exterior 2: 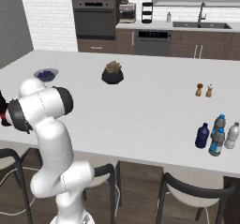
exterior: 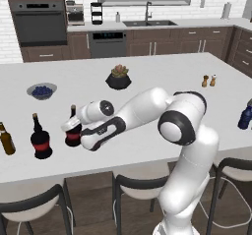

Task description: Move the plastic bottles in the middle to the plastics group, and the glass bottles in the middle to the glass group.

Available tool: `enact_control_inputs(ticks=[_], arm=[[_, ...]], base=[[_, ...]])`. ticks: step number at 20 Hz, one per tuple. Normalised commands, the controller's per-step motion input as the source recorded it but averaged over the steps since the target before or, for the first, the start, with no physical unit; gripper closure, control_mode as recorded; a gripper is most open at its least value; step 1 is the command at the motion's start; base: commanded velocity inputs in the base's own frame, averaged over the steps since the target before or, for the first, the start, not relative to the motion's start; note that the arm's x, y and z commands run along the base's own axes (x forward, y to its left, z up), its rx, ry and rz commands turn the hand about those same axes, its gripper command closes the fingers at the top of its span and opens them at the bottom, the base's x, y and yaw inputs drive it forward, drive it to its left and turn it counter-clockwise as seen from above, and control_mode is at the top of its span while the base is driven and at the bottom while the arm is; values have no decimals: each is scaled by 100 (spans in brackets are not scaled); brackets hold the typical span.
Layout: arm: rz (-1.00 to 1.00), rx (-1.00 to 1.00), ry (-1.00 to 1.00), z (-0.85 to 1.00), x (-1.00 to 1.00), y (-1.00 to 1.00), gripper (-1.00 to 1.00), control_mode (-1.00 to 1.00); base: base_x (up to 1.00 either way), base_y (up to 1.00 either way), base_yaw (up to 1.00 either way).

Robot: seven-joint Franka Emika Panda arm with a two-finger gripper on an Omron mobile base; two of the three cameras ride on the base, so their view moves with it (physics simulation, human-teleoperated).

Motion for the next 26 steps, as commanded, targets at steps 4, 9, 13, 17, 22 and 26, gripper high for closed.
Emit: enact_control_inputs(ticks=[4, 9, 13, 17, 22, 26], arm=[[4, 0, 0, -18, 0, 47, 100, -100], [1, 0, 0, -23, 0, 24, 100, -100], [0, 0, 0, -28, 0, 18, 100, -100], [0, 0, 0, -29, 0, 13, 100, -100], [0, 0, 0, -32, -18, 1, -100, -100], [0, 0, -2, -24, -29, -4, -100, -100]], base=[[0, 0, 0], [0, 0, 0], [0, 0, 0], [0, 0, 0], [0, 0, 0], [0, 0, 0]])
